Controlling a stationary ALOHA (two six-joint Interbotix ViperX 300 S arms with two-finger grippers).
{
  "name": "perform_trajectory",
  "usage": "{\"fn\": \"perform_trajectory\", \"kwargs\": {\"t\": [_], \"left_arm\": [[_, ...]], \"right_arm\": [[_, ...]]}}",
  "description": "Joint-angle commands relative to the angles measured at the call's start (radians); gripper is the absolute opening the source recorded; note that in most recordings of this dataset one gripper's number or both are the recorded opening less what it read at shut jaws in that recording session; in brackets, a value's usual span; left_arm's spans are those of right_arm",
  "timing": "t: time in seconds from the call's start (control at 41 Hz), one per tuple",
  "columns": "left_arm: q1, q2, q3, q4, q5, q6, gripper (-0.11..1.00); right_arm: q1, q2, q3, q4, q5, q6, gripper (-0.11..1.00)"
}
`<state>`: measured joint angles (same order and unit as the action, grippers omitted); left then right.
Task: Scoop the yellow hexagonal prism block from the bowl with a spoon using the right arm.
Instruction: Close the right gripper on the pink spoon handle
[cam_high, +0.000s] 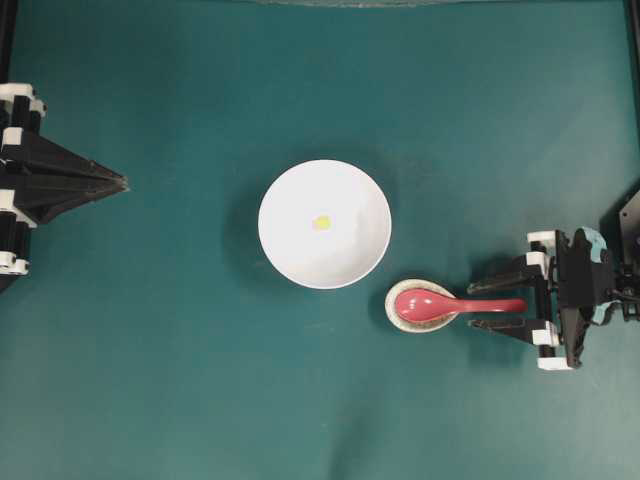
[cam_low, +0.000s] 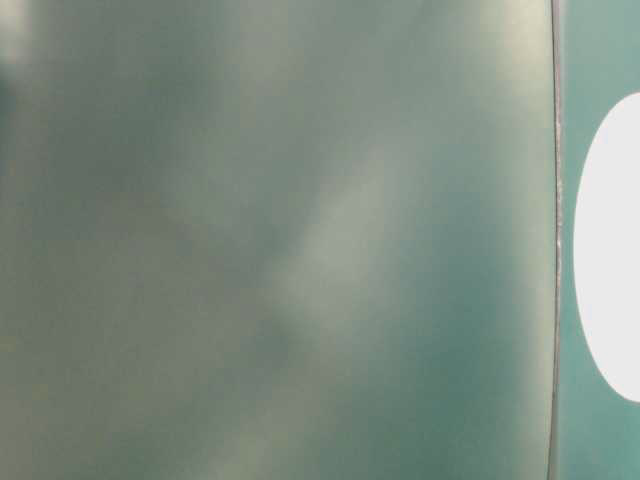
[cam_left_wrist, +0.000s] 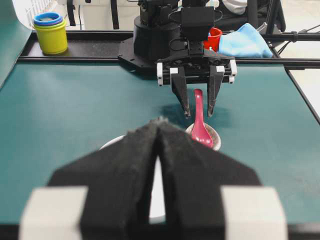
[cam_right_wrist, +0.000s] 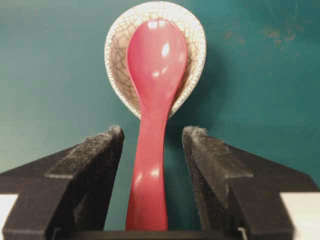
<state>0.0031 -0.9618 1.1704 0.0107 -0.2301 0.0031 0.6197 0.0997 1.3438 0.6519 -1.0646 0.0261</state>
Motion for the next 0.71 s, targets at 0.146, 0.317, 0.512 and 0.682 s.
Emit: {"fn": "perform_trajectory", "kwargs": {"t": [0.146,0.317,0.512,0.682], "left_arm": [[0.0,0.011,-0.021,0.003,-0.011,0.002,0.0],[0.0,0.011,-0.021,0.003,-0.009,0.002,0.0],[0.0,0.011,-0.021,0.003,-0.011,0.002,0.0],[0.0,0.011,-0.021,0.003,-0.011,0.0,0.0]], "right_arm": [[0.005,-0.009,-0.009,-0.003,-0.008,-0.025,0.57],[0.005,-0.009,-0.009,-0.003,-0.012,-0.026,0.57],[0.005,-0.009,-0.008,-0.002,-0.026,-0.026,0.57],[0.005,-0.009,-0.006,0.0,-0.043,-0.026,0.57]]}}
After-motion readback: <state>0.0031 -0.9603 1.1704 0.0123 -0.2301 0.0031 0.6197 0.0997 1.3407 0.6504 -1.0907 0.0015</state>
